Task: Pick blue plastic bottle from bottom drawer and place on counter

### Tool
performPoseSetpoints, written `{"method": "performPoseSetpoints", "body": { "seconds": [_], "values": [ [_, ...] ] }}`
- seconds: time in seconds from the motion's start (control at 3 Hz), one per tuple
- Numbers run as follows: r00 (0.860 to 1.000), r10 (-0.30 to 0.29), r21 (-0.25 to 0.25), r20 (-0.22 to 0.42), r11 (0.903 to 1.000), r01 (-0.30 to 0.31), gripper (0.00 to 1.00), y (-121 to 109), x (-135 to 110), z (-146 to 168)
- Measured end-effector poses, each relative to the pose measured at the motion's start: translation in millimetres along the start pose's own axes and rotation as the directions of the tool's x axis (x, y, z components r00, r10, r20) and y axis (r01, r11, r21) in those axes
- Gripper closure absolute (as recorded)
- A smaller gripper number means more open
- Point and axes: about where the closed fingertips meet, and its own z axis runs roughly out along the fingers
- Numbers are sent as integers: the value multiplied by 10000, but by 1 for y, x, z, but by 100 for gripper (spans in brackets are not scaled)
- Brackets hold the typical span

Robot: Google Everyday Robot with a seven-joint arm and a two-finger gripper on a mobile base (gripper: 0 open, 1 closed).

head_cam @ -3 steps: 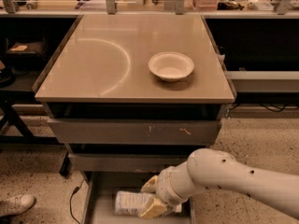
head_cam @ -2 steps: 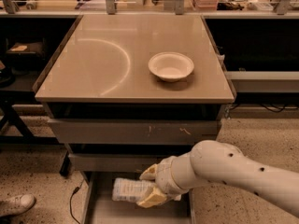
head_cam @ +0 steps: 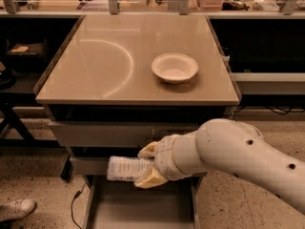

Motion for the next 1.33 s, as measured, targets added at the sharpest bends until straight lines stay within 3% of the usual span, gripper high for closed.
{"method": "performPoseSetpoints", "body": {
  "seconds": [0.33,0.67,1.0,1.33],
  "values": [
    [10000,0,0,0,10000,0,100,0,0,0],
    [9991,-329,562,261,9979,314,100,-15,-32,-25],
    [9927,-1112,1206,467,9871,1049,100,-35,-79,-62],
    [9776,-2043,1575,516,9683,1940,100,-55,-129,-91]
  ]
}}
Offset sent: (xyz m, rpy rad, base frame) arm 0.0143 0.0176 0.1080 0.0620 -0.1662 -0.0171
